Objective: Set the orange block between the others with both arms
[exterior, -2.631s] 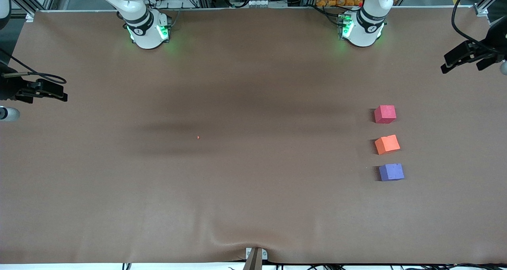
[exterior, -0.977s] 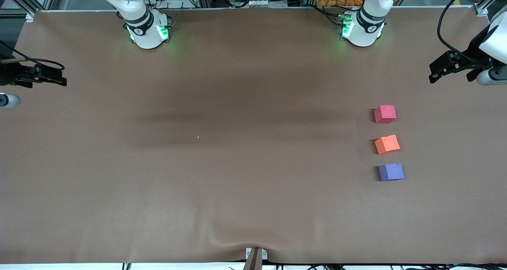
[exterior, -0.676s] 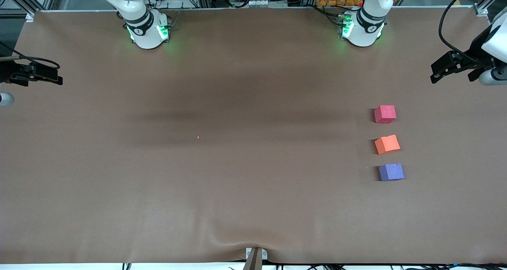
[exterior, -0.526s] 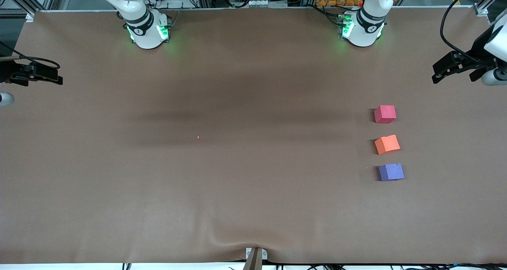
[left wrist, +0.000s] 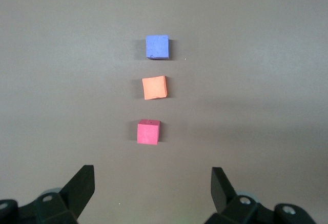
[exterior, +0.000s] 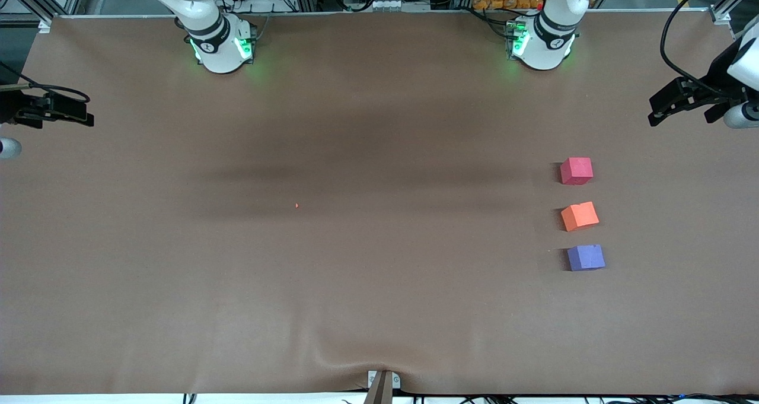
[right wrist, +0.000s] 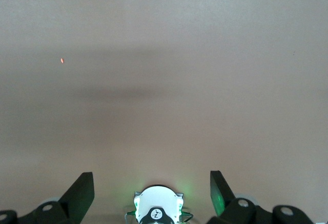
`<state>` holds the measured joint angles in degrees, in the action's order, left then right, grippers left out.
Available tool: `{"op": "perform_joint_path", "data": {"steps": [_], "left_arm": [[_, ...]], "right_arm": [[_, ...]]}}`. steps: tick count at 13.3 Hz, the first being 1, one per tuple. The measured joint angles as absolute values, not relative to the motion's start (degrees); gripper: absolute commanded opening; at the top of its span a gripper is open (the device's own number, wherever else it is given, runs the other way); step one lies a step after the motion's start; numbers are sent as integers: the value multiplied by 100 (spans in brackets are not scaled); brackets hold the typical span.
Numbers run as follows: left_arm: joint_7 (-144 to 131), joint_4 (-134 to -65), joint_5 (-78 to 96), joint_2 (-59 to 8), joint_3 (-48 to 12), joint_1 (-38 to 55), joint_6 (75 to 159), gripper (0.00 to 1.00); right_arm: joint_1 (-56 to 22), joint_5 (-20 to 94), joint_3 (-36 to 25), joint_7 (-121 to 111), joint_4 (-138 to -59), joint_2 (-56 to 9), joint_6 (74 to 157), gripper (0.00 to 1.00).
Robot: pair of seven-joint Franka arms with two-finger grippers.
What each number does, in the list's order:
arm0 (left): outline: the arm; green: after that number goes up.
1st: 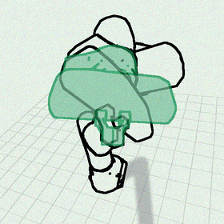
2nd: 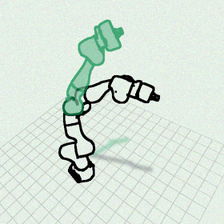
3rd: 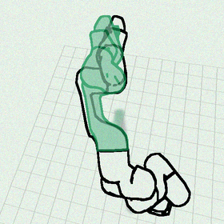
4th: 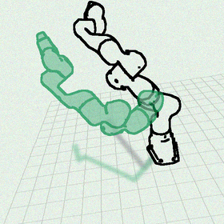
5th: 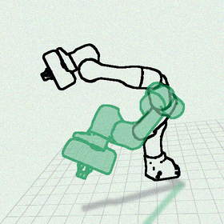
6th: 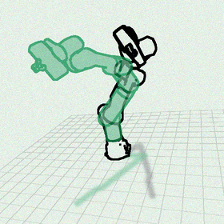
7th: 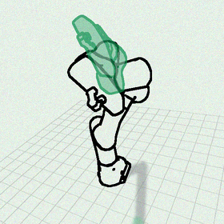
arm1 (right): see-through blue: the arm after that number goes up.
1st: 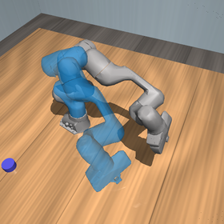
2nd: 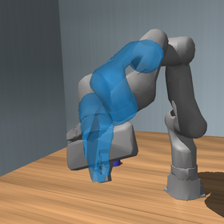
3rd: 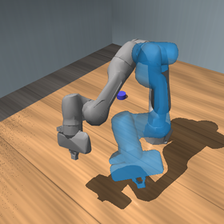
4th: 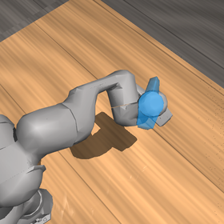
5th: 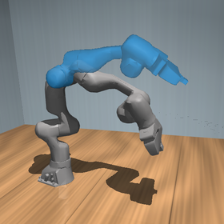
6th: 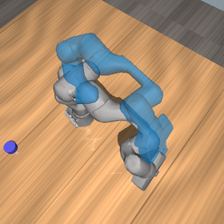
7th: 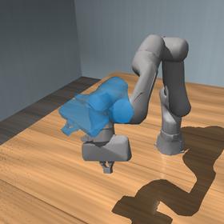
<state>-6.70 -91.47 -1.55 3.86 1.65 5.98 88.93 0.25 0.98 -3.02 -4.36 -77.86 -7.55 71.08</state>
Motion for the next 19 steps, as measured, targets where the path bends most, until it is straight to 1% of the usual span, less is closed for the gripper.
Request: {"op": "perform_joint_path", "data": {"steps": [6,13,19], "left_arm": [[-670,-9148,-155,384,166,595,8992,100],[-670,-9149,-155,365,167,593,9099,100],[-670,-9163,-155,317,167,593,9124,100]], "right_arm": [[26,98,-302,-436,-7795,-654,7092,100],[26,98,-302,-436,-8174,-187,7097,100],[26,98,-302,-436,-8372,-58,7155,100]]}}
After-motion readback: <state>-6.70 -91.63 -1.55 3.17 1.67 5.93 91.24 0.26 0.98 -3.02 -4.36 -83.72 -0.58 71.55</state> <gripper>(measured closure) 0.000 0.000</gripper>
